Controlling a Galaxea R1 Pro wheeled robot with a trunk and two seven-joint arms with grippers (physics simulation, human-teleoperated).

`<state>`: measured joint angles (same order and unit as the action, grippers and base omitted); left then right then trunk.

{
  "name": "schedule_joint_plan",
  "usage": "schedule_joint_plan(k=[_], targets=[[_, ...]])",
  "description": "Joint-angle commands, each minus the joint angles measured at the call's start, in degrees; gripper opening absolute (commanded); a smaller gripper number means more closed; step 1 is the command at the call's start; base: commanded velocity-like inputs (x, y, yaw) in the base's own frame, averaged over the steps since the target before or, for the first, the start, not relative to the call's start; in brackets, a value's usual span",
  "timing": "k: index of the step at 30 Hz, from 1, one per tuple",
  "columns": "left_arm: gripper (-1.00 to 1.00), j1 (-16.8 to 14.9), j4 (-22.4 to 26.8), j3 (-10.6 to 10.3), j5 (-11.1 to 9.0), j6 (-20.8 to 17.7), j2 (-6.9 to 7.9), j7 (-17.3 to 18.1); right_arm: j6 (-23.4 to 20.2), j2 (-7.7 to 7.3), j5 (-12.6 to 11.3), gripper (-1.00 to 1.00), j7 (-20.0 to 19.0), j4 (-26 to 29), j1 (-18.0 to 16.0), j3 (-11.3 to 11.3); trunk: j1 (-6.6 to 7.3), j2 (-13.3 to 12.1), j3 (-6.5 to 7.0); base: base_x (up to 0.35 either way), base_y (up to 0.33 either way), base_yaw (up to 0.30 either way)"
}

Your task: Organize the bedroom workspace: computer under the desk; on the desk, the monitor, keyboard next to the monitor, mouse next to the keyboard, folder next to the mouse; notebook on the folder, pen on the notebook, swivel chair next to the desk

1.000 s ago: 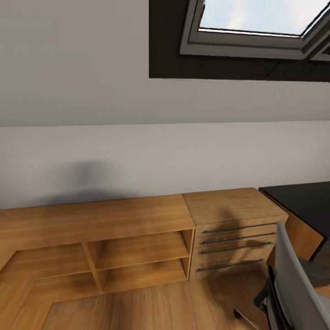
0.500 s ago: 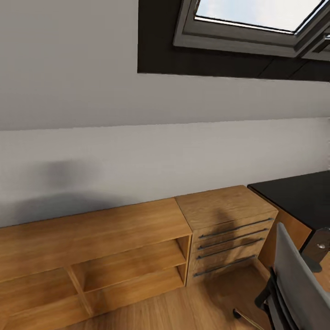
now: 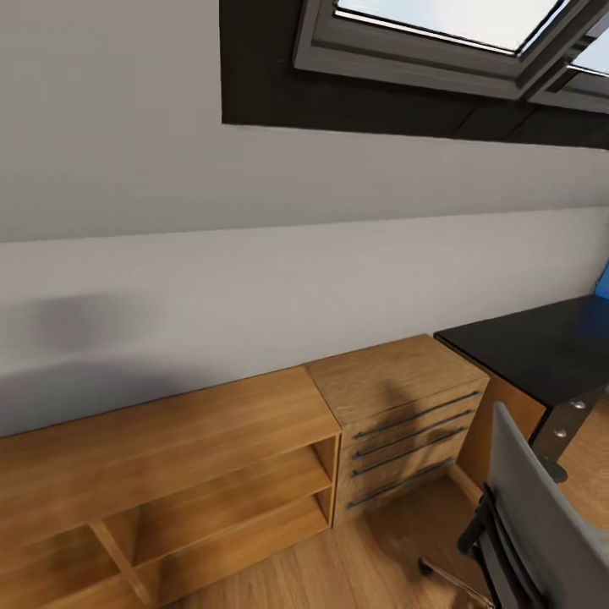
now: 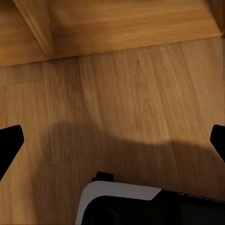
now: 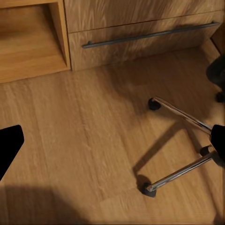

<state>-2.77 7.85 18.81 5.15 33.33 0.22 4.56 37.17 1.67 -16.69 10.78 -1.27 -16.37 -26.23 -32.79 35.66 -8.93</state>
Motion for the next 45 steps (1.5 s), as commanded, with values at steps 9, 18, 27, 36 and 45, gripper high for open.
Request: schedule_joint_plan(k=[9,18,27,36,45], targets=[[1.00,0.0,0.0,0.5,0.6,0.2,0.11,0.2,0.2,0.08,-0.3,1.00,0.3,-0.1,-0.1,-0.5,-0.02,0.1,-0.39,0.003,0.004,-0.221],[1.00,0.0,0.0,0.5,0.6,0.2,0.13,0.2,0.2,0.17,-0.3,1.00,0.3,-0.1,-0.1,-0.5,-0.02,0.1,-0.31,0.000,0.000,-0.244],[1.00,0.0,0.0,0.6,0.6,0.2,0.13,0.2,0.2,0.11,-0.3,1.00,0.3,-0.1,-0.1,-0.5,-0.02,0.1,0.04,0.031,0.018,-0.242],[1.00,0.0,0.0,0.5,0.5,0.2,0.13,0.2,0.2,0.02,-0.3,1.00,0.3,-0.1,-0.1,-0.5,-0.02,0.1,0.43,0.151,0.113,-0.240],[1.00,0.0,0.0,0.5,0.6,0.2,0.13,0.2,0.3,0.00,-0.3,1.00,0.3,-0.1,-0.1,-0.4,-0.02,0.1,0.72,0.021,0.014,-0.241]])
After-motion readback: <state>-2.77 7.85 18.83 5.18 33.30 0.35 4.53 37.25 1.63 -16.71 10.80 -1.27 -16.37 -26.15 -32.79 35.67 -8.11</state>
